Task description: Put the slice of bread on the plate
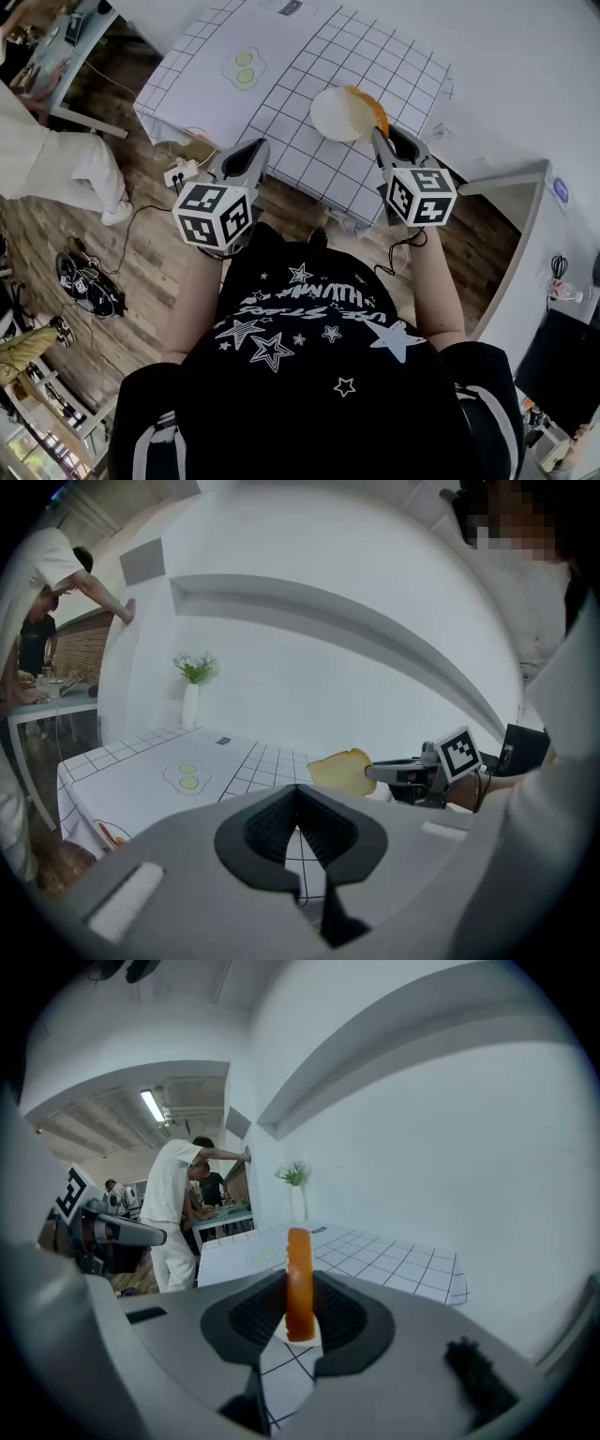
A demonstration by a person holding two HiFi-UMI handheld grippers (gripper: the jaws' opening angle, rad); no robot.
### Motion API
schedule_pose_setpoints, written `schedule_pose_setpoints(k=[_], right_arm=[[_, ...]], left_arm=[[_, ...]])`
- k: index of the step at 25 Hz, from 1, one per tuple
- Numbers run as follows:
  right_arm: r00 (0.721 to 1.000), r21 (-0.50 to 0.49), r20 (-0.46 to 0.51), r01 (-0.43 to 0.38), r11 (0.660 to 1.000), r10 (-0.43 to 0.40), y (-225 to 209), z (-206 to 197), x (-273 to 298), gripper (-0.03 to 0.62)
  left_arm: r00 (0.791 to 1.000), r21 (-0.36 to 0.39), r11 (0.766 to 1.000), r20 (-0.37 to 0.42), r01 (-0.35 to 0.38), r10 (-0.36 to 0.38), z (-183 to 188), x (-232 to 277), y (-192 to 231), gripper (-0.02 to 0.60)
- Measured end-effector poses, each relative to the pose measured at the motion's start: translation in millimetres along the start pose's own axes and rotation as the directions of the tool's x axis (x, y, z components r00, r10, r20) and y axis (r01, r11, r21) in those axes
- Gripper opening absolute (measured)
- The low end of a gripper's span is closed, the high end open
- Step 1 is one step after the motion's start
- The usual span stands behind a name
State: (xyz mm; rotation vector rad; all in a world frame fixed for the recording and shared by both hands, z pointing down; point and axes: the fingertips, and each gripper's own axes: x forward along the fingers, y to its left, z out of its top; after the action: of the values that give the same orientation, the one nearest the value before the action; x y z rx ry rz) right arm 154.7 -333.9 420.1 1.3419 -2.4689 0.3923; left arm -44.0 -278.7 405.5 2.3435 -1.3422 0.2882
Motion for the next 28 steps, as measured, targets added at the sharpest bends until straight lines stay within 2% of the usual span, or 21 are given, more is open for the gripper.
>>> schedule_pose_setpoints(k=[7, 11, 17, 21, 24, 28], right_arm=[[0.997, -0.057, -0.022, 0.069, 0.996, -0.071, -7, 5, 23, 0.091], [0.987, -0.067, -0.044, 0.152, 0.986, -0.155, -13, 6, 27, 0.091], [0.948, -0.166, -0.073, 0.294, 0.941, -0.309, -20, 14, 36, 0.091], [0.916, -0.247, -0.105, 0.352, 0.903, -0.386, -18, 13, 47, 0.089], [0.899, -0.321, -0.141, 0.355, 0.878, -0.415, -11, 5, 60, 0.091], [0.88, -0.45, -0.203, 0.306, 0.839, -0.43, 7, -7, 80, 0.091]], left_arm=[[0.999, -0.014, 0.999, -0.015, 0.03, -0.03, 6, 18, 25, 0.009], [0.991, 0.0, 0.993, -0.059, 0.118, -0.118, 11, 48, 35, 0.009], [0.958, 0.034, 0.962, -0.101, 0.271, -0.267, 35, 92, 47, 0.009], [0.929, 0.053, 0.933, -0.13, 0.355, -0.346, 46, 114, 55, 0.009], [0.907, 0.054, 0.912, -0.148, 0.406, -0.395, 51, 127, 63, 0.009], [0.876, 0.059, 0.884, -0.178, 0.464, -0.448, 52, 141, 73, 0.009]])
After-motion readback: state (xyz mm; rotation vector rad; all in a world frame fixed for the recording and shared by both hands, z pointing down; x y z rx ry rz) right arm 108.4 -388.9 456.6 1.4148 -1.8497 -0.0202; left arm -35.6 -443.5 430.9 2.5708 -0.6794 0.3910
